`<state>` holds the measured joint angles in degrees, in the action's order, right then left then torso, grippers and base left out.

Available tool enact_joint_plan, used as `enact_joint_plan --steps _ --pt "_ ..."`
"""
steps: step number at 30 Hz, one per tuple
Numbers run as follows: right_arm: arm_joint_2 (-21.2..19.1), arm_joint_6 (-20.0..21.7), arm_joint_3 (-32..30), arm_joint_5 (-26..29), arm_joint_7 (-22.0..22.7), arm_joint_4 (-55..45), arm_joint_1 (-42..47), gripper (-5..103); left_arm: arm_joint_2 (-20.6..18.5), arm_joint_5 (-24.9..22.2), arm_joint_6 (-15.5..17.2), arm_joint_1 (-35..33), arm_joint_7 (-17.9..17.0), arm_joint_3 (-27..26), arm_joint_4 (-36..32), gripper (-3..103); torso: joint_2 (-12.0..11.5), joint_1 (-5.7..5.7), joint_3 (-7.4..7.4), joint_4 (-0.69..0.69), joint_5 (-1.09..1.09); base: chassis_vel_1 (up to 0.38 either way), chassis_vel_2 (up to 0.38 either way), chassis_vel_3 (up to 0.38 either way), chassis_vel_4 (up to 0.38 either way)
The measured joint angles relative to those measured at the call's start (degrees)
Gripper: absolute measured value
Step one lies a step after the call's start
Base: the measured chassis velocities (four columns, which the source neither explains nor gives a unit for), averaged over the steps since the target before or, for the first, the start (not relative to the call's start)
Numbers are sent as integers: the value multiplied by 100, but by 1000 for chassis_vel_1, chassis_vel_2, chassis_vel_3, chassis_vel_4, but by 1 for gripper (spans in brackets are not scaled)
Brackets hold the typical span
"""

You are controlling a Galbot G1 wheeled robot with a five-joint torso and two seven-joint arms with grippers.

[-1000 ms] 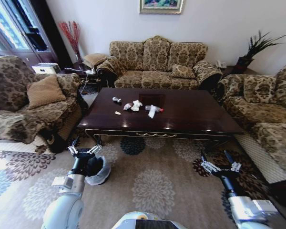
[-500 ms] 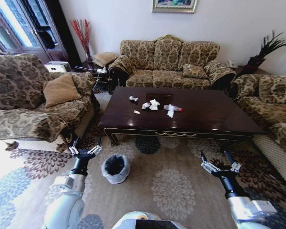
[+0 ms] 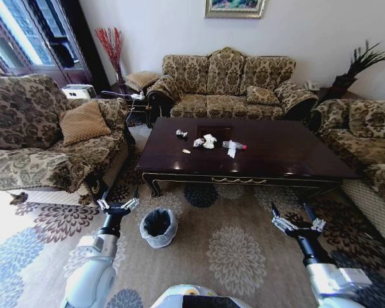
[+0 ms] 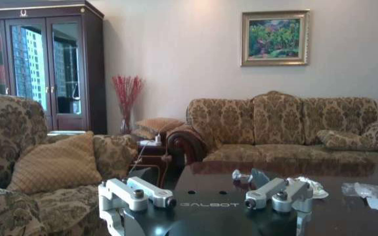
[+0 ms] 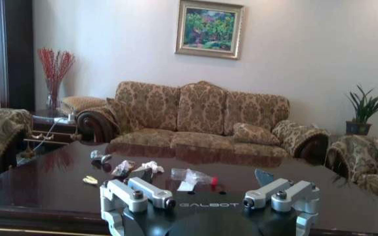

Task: Move to the front of the table and place the trash on the table into the trash bin.

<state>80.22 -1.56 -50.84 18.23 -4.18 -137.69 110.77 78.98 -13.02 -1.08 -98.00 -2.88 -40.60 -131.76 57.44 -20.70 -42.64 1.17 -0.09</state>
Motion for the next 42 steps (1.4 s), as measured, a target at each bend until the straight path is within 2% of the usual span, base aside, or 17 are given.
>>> enact_joint_plan --steps 8,25,28,31,35,37,38,41,42 --pt "-2 -93 -20 64 -50 14 6 100 16 8 -15 -19 10 -6 -46 100 0 0 0 0 9 0 0 0 0" --pt "-18 -53 40 -52 -25 -2 8 100 23 1 -53 -21 24 -21 85 100 -3 -10 -4 1 5 -132 137 122 -124" --pt "-20 -53 40 -56 -14 14 4 100 0 -70 -33 35 24 -17 336 100 -3 -8 -3 0 5 -63 47 32 -35" --pt "-25 -53 16 -52 12 45 1 100 -29 -74 -32 161 135 -61 1027 100 1 7 3 -1 8 13 -16 -13 17" --pt "-25 -57 3 -51 17 71 0 100 -55 -67 -39 276 185 -62 1449 100 1 7 3 0 6 42 -65 -17 51" --pt "-21 -69 -1 -52 19 110 -4 100 -105 -87 -47 556 264 2 2196 100 1 4 1 0 5 17 -22 -19 26" --pt "-21 -69 -1 -52 19 110 -4 100 -105 -87 -47 556 264 2 2196 100 1 4 1 0 5 0 0 0 0" --pt "-12 -71 0 -62 20 119 -12 100 -188 -292 95 939 323 262 3168 100 -1 -4 -1 0 5 0 0 0 0" --pt "-12 -71 0 -62 20 119 -12 100 -188 -292 95 939 323 262 3168 100 -1 -4 -1 0 5 0 0 0 0"
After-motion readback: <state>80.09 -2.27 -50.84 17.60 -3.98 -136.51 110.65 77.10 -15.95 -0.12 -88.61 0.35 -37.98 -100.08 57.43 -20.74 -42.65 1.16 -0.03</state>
